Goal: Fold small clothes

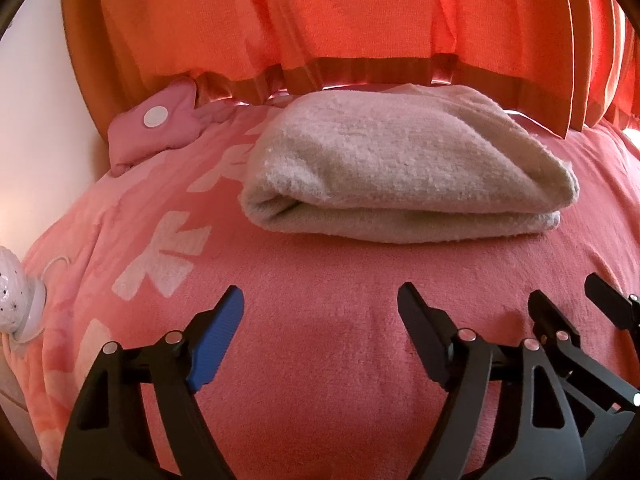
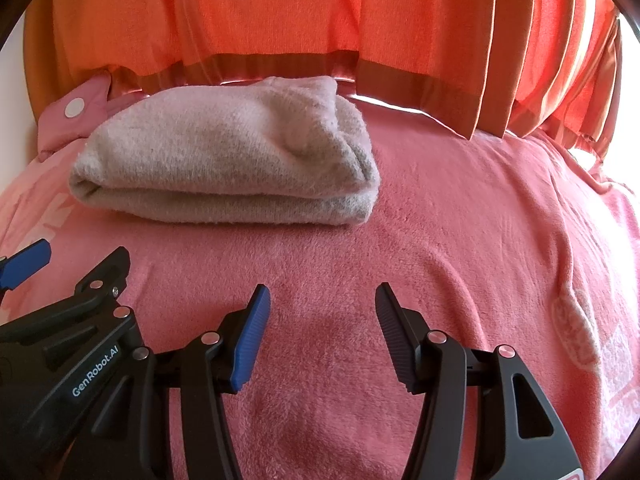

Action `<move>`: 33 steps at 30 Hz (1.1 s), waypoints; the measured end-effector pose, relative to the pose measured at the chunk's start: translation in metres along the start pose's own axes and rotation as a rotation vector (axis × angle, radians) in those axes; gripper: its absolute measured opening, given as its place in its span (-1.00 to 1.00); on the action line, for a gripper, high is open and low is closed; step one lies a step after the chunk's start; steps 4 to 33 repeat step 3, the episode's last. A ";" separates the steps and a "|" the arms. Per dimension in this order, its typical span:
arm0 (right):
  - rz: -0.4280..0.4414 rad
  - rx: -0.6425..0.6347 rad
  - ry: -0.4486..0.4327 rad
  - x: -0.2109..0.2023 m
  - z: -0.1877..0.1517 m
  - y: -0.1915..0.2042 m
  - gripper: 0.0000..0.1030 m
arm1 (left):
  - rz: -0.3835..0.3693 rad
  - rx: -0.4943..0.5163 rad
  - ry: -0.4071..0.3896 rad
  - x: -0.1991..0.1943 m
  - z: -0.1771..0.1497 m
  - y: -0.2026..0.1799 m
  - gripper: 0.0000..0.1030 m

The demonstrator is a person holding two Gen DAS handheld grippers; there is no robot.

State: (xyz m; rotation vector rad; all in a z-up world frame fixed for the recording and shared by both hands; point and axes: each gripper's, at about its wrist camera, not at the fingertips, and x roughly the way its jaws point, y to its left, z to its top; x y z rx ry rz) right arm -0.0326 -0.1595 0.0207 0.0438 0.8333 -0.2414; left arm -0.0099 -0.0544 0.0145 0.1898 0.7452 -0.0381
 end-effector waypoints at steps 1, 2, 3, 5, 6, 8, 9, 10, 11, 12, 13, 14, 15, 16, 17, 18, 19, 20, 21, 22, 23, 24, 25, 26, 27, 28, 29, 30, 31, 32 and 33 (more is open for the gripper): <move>0.002 -0.001 0.001 0.000 0.000 -0.001 0.07 | -0.003 0.000 0.001 0.001 0.000 0.001 0.47; 0.003 -0.003 0.001 0.001 0.000 -0.001 0.07 | -0.004 0.000 0.002 0.001 0.000 0.001 0.47; 0.005 -0.006 0.002 0.002 0.000 -0.002 0.07 | -0.006 0.001 0.003 0.001 0.000 0.001 0.46; 0.005 -0.006 0.002 0.002 0.000 -0.002 0.07 | -0.006 0.001 0.003 0.001 0.000 0.001 0.46; 0.005 -0.006 0.002 0.002 0.000 -0.002 0.07 | -0.006 0.001 0.003 0.001 0.000 0.001 0.46; 0.005 -0.006 0.002 0.002 0.000 -0.002 0.07 | -0.006 0.001 0.003 0.001 0.000 0.001 0.46; 0.005 -0.006 0.002 0.002 0.000 -0.002 0.07 | -0.006 0.001 0.003 0.001 0.000 0.001 0.46; 0.005 -0.006 0.002 0.002 0.000 -0.002 0.07 | -0.006 0.001 0.003 0.001 0.000 0.001 0.46; 0.005 -0.006 0.002 0.002 0.000 -0.002 0.07 | -0.006 0.001 0.003 0.001 0.000 0.001 0.46; 0.005 -0.006 0.002 0.002 0.000 -0.002 0.07 | -0.006 0.001 0.003 0.001 0.000 0.001 0.46; 0.005 -0.006 0.002 0.002 0.000 -0.002 0.07 | -0.006 0.001 0.003 0.001 0.000 0.001 0.46; 0.005 -0.006 0.002 0.002 0.000 -0.002 0.07 | -0.006 0.001 0.003 0.001 0.000 0.001 0.46; 0.005 -0.006 0.002 0.002 0.000 -0.002 0.07 | -0.006 0.001 0.003 0.001 0.000 0.001 0.46; 0.005 -0.006 0.002 0.002 0.000 -0.002 0.07 | -0.006 0.001 0.003 0.001 0.000 0.001 0.46; 0.005 -0.006 0.002 0.002 0.000 -0.002 0.07 | -0.006 0.001 0.003 0.001 0.000 0.001 0.46; 0.005 -0.006 0.002 0.002 0.000 -0.002 0.07 | -0.006 0.001 0.003 0.001 0.000 0.001 0.46; 0.005 -0.006 0.002 0.002 0.000 -0.002 0.07 | -0.006 0.001 0.003 0.001 0.000 0.001 0.46; 0.005 -0.006 0.002 0.002 0.000 -0.002 0.07 | -0.006 0.001 0.003 0.001 0.000 0.001 0.46; 0.005 -0.006 0.002 0.002 0.000 -0.002 0.07 | -0.006 0.001 0.003 0.001 0.000 0.001 0.46; 0.005 -0.006 0.002 0.002 0.000 -0.002 0.07 | -0.006 0.001 0.003 0.001 0.000 0.001 0.46; 0.005 -0.006 0.002 0.002 0.000 -0.002 0.07 | -0.006 0.001 0.003 0.001 0.000 0.001 0.46; 0.005 -0.006 0.002 0.002 0.000 -0.002 0.07 | -0.006 0.001 0.003 0.001 0.000 0.001 0.46; 0.005 -0.006 0.002 0.002 0.000 -0.002 0.07 | -0.006 0.001 0.003 0.001 0.000 0.001 0.46; 0.005 -0.006 0.002 0.002 0.000 -0.002 0.07 | -0.006 0.001 0.003 0.001 0.000 0.001 0.46; 0.005 -0.006 0.002 0.002 0.000 -0.002 0.07 | -0.006 0.001 0.003 0.001 0.000 0.001 0.46; 0.005 -0.006 0.002 0.002 0.000 -0.002 0.07 | -0.006 0.001 0.003 0.001 0.000 0.001 0.46; 0.005 -0.006 0.002 0.002 0.000 -0.002 0.07 | -0.006 0.001 0.003 0.001 0.000 0.001 0.46; 0.005 -0.006 0.002 0.002 0.000 -0.002 0.07 | -0.006 0.001 0.003 0.001 0.000 0.001 0.46; 0.005 -0.006 0.002 0.002 0.000 -0.002 0.07 | -0.006 0.001 0.003 0.001 0.000 0.001 0.46; 0.005 -0.006 0.002 0.002 0.000 -0.002 0.07 | -0.006 0.001 0.003 0.001 0.000 0.001 0.46; 0.005 -0.006 0.002 0.002 0.000 -0.002 0.07 | -0.006 0.001 0.003 0.001 0.000 0.001 0.46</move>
